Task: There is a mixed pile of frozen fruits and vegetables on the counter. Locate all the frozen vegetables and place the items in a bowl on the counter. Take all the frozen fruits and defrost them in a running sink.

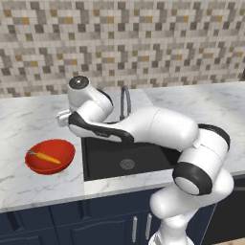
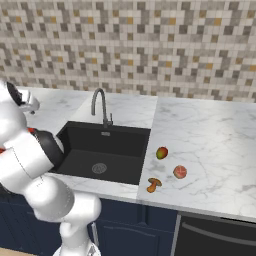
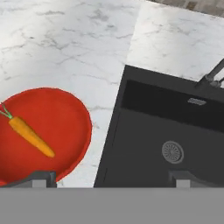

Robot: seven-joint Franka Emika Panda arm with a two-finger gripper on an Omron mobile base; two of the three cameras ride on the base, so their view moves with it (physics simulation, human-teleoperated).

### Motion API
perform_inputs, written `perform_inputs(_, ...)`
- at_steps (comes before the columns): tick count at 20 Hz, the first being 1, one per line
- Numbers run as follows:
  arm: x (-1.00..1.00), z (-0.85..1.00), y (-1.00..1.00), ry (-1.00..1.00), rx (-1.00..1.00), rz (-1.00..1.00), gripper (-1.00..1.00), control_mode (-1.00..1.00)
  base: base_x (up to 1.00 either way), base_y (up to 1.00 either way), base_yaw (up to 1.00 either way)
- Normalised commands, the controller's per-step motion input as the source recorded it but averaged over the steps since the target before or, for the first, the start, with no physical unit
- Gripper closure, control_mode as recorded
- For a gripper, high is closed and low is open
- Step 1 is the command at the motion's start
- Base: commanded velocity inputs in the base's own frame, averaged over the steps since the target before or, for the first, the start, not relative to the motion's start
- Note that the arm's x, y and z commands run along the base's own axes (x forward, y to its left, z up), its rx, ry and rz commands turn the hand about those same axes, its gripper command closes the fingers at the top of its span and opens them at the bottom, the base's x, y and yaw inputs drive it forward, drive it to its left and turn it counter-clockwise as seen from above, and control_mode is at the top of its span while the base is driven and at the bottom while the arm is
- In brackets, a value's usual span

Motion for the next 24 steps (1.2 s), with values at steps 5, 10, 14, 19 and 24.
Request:
perform_inputs(5, 0.00, 0.17, -0.33, 0.35, 0.01, -0.29, -1.00, -1.00, 0.00, 0.00, 0.00)
perform_inputs(10, -0.16, -0.12, -0.63, 0.09, -0.02, -0.11, -1.00, -1.00, 0.00, 0.00, 0.00)
perform_inputs(14, -0.56, -0.30, -0.70, 0.00, -0.03, 0.00, -1.00, -1.00, 0.00, 0.00, 0.00)
perform_inputs(19, -0.69, -0.40, -0.75, 0.00, 0.00, 0.00, -1.00, -1.00, 0.00, 0.00, 0.00)
perform_inputs(24, -0.37, -0.11, -0.98, 0.00, 0.00, 0.00, -1.00, -1.00, 0.00, 0.00, 0.00)
